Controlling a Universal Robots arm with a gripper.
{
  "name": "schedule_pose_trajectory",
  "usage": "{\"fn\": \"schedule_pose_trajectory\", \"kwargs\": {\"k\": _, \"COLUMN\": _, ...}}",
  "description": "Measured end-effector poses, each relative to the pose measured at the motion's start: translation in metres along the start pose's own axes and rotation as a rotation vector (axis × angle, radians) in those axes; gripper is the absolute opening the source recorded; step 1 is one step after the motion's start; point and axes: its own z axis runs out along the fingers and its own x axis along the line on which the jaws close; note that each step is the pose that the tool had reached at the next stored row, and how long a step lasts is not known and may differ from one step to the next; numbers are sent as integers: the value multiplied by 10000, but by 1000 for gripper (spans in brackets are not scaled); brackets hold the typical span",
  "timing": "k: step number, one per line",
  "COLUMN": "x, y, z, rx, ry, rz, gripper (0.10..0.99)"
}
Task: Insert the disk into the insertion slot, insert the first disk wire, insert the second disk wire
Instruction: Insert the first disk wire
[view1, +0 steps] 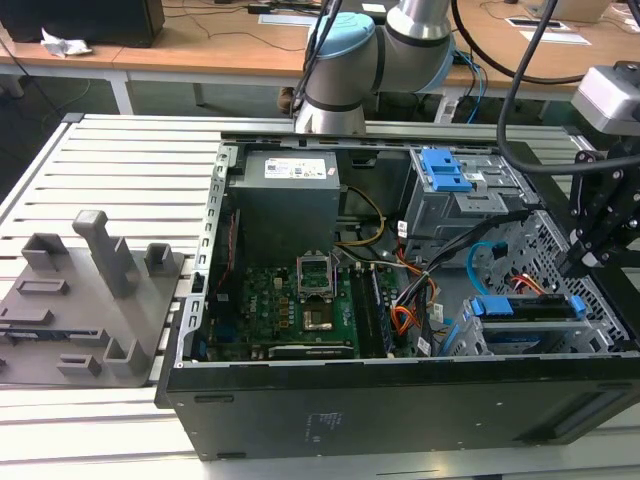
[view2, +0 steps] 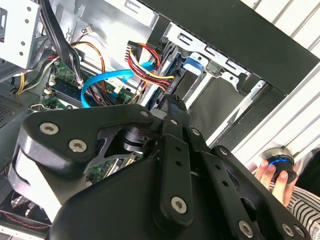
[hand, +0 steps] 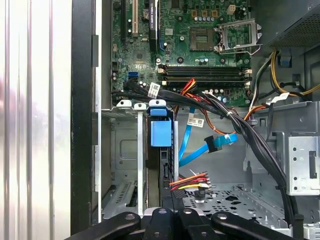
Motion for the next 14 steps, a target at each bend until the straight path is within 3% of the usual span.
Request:
{"fn": "schedule_pose_trajectory", "kwargs": {"k": 8, "x": 0, "y": 9, "z": 0, "rx": 0, "ry": 3, "rz": 0, "gripper": 106}}
{"fn": "schedule_pose_trajectory", "kwargs": {"k": 12, "x": 3, "y": 154, "z": 30, "rx": 0, "ry": -2, "rz": 0, "gripper": 106}}
{"fn": "schedule_pose_trajectory", "kwargs": {"k": 14, "x": 3, "y": 172, "z": 50, "rx": 0, "ry": 0, "rz": 1, "gripper": 106}}
